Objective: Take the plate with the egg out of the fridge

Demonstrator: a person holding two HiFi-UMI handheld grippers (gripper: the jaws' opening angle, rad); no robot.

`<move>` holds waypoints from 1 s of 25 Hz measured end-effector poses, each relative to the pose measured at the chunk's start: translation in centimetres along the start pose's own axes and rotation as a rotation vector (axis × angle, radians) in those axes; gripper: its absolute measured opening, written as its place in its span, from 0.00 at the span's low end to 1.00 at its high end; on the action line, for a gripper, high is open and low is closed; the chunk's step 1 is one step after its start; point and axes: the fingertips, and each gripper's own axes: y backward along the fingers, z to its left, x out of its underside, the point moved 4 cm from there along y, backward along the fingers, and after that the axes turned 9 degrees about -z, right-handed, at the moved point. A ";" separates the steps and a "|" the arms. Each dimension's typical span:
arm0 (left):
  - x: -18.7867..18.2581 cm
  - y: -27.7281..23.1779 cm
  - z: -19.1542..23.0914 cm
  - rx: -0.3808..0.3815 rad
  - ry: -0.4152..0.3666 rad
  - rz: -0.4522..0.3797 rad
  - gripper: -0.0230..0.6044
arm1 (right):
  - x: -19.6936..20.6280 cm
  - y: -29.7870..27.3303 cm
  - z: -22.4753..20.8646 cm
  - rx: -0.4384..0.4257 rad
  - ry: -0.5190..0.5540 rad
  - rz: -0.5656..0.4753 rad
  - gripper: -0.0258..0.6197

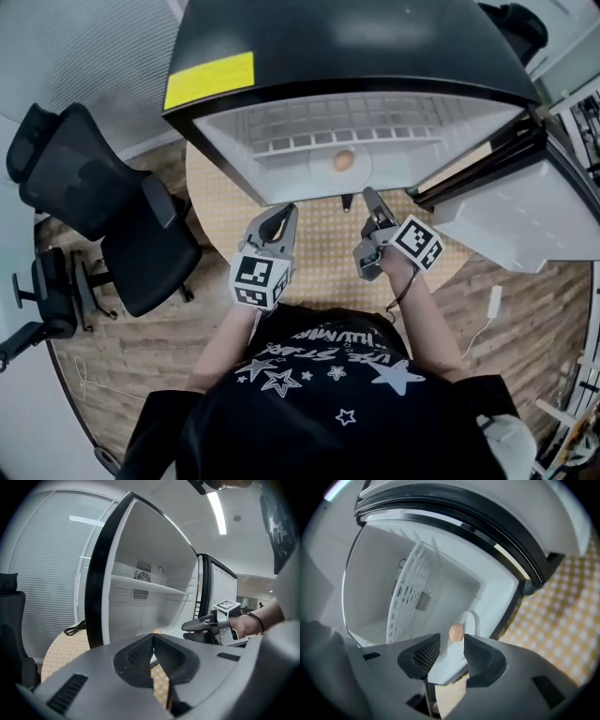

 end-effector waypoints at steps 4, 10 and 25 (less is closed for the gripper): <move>0.6 -1.0 0.3 0.055 0.021 0.019 0.05 | 0.9 -0.4 -1.3 0.053 -0.173 -0.038 0.28; 1.4 -2.2 0.9 0.107 0.020 0.034 0.05 | 1.8 -1.3 -2.7 0.112 -0.231 -0.042 0.29; 2.8 -3.3 1.8 0.130 0.080 0.048 0.05 | 2.7 -3.2 -4.3 0.120 -0.315 -0.052 0.29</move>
